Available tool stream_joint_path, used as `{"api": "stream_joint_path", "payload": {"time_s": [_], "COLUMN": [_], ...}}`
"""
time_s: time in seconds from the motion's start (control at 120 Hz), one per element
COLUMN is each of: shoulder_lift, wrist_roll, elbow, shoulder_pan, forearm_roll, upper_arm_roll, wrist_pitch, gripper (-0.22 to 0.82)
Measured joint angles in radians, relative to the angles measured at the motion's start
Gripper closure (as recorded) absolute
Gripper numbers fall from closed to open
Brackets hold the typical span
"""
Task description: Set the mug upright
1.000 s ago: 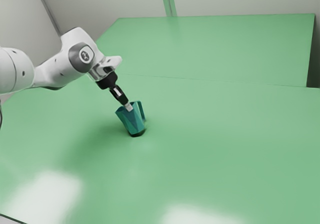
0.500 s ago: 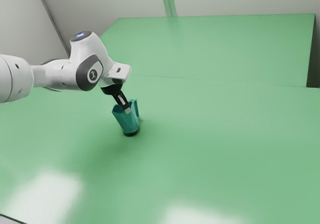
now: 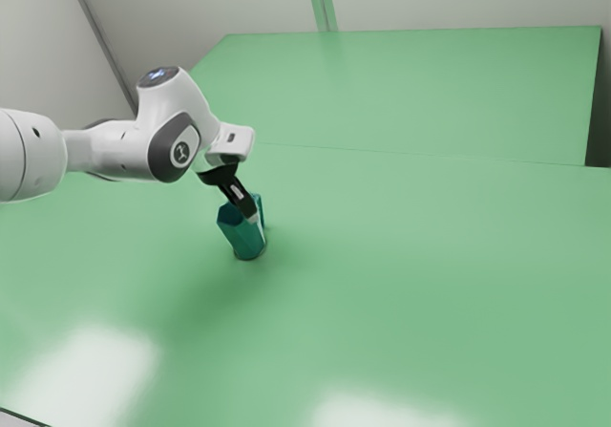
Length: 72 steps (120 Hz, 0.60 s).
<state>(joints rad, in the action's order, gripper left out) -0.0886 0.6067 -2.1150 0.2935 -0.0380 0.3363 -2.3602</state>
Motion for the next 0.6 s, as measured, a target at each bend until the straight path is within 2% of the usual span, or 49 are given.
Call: {"api": "stream_joint_path", "payload": {"time_s": [0.175,0.325,0.533,0.567,0.6], "shoulder_lift": [0.044,0.042,0.021,0.020,0.019], "wrist_roll": [-0.020,-0.109,-0.237,-0.255,-0.273], "elbow": [0.057,0.227,0.447,0.488,0.523], "shoulder_pan": [-0.001,-0.006,-0.009,-0.029,-0.075], "forearm_roll": [0.005,0.007,0.017,0.020,0.023], "upper_arm_roll": [0.010,0.009,-0.002,-0.017,-0.058], "wrist_pitch": [0.047,0.216,0.448,0.487,0.527], "gripper": [0.13,0.06,0.02,0.02,0.02]}}
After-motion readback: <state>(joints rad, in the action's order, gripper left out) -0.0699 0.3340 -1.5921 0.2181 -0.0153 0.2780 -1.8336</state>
